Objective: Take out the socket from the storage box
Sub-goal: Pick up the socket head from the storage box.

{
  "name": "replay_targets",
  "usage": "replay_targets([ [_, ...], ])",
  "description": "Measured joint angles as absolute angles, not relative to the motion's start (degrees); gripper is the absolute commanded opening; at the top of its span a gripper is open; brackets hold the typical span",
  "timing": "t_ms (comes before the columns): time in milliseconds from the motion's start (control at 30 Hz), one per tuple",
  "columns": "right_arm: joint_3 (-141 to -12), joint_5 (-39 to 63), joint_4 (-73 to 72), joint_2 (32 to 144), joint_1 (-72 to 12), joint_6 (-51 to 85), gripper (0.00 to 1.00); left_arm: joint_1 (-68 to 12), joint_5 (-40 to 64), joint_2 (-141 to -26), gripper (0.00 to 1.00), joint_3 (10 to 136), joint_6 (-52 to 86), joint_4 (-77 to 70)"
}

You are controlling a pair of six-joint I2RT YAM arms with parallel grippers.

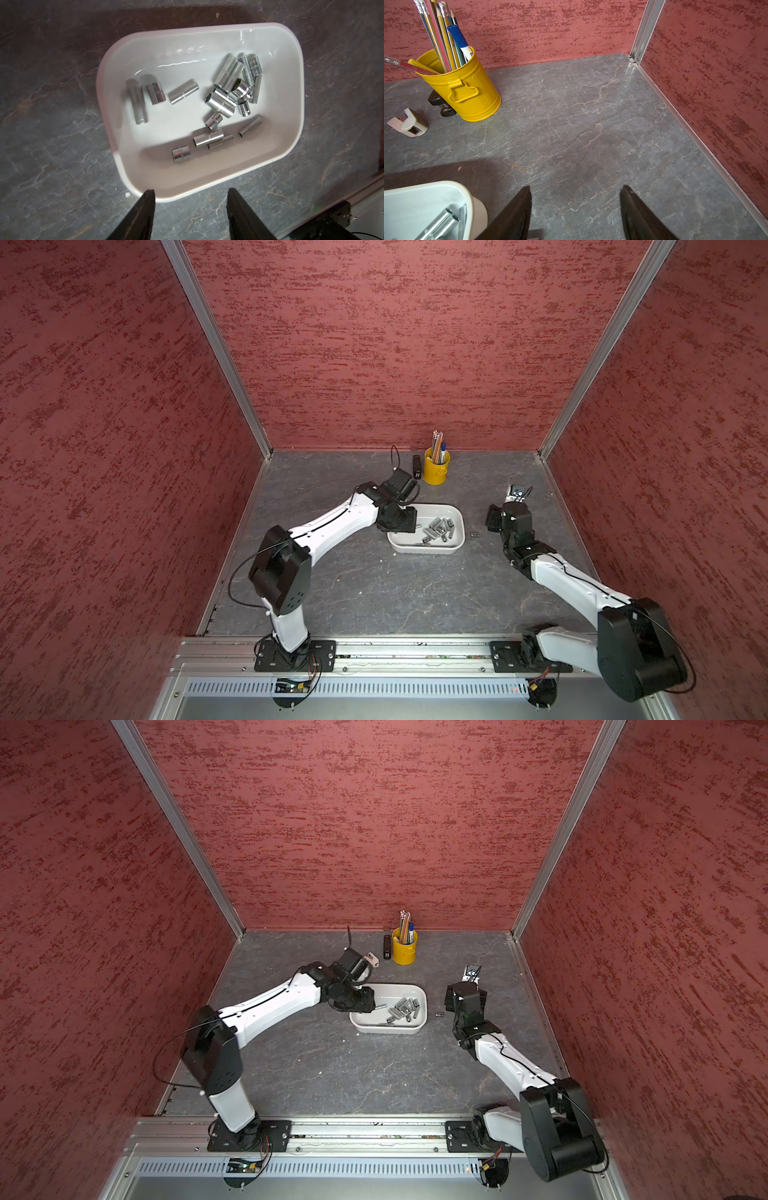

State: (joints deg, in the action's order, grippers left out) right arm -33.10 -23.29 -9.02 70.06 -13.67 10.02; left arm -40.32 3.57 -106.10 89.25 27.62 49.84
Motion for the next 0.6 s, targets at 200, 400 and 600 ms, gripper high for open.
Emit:
replay_targets([
  [200, -33.1, -23.29, -9.06, 70.08, -13.67, 10.0, 0.7, -40.75, -2.07, -120.33, 0.45, 101.73, 30.35, 54.46],
  [400, -33.1, -23.29, -9.19, 70.08, -13.67, 9.98, 0.69, -40.73, -6.37, -127.17, 0.44, 106.43, 32.8, 57.47],
  [600, -33.32, -23.2, -9.17, 70.28, -13.67, 9.8, 0.69, -40.07, -7.46, -129.8, 0.4, 108.49, 34.15, 57.91],
])
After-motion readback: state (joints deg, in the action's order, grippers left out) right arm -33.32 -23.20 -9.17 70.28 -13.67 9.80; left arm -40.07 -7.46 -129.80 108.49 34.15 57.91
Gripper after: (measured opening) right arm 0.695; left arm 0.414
